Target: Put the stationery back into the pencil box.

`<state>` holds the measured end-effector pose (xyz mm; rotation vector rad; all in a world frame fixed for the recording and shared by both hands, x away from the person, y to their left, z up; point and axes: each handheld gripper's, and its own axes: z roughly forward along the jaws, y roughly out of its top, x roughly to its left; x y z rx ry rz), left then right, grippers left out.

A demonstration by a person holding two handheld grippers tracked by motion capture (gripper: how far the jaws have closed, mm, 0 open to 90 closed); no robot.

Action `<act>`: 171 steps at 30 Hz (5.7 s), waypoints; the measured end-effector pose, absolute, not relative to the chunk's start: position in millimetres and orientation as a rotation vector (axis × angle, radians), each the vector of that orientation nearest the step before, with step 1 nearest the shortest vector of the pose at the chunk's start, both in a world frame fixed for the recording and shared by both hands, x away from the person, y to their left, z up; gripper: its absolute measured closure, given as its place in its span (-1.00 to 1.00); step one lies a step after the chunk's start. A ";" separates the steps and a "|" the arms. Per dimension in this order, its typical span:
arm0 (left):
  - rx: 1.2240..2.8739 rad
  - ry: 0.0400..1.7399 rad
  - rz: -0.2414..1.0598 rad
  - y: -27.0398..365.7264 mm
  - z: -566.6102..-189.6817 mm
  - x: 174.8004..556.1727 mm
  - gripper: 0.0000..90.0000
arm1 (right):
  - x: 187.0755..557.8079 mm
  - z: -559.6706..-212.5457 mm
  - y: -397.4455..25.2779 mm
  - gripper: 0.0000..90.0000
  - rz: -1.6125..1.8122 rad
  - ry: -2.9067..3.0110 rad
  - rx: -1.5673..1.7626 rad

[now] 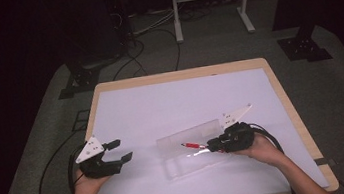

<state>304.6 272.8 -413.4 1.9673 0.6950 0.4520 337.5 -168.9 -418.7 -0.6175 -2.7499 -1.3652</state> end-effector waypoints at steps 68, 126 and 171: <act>1.975 0.692 0.439 272.6 -413.6 305.8 -0.29 | 360.0 -453.4 -155.0 0.54 -1.142 -2.792 -0.450; 1.999 0.687 0.403 261.6 -418.1 306.7 -0.31 | 349.3 -417.8 -222.9 -0.05 -1.318 -2.795 -0.723; 2.018 0.691 0.378 258.0 -423.0 309.0 -0.34 | 328.3 -429.9 -292.0 -0.22 -1.354 -2.777 -1.028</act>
